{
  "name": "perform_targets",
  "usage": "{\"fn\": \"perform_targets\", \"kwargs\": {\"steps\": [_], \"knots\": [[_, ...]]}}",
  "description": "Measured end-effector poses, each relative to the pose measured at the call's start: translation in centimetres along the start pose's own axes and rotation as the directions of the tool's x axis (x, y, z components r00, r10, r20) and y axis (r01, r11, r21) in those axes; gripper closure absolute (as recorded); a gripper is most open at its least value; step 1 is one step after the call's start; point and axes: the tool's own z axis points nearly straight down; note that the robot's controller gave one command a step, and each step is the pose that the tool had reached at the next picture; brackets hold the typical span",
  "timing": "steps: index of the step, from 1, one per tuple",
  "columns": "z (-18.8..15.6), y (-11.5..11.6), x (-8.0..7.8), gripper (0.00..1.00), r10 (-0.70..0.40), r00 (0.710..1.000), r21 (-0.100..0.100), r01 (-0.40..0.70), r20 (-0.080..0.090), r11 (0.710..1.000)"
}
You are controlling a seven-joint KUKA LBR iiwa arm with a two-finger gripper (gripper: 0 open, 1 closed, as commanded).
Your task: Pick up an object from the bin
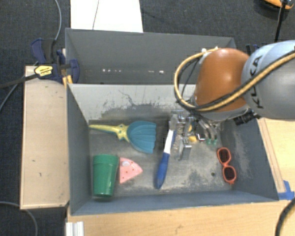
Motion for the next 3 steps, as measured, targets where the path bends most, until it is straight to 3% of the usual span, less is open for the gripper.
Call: {"fn": "perform_targets", "kwargs": {"steps": [1,2,3], "knots": [[-0.5,0.0,-0.2,0.00,0.001,1.000,0.000,-0.001,0.008,1.000],[4.1,2.8,0.9,0.00,-0.012,1.000,0.000,0.012,0.013,1.000],[8.8,6.3,-0.7,1.00,-0.118,0.993,0.000,0.118,0.010,0.993]]}}
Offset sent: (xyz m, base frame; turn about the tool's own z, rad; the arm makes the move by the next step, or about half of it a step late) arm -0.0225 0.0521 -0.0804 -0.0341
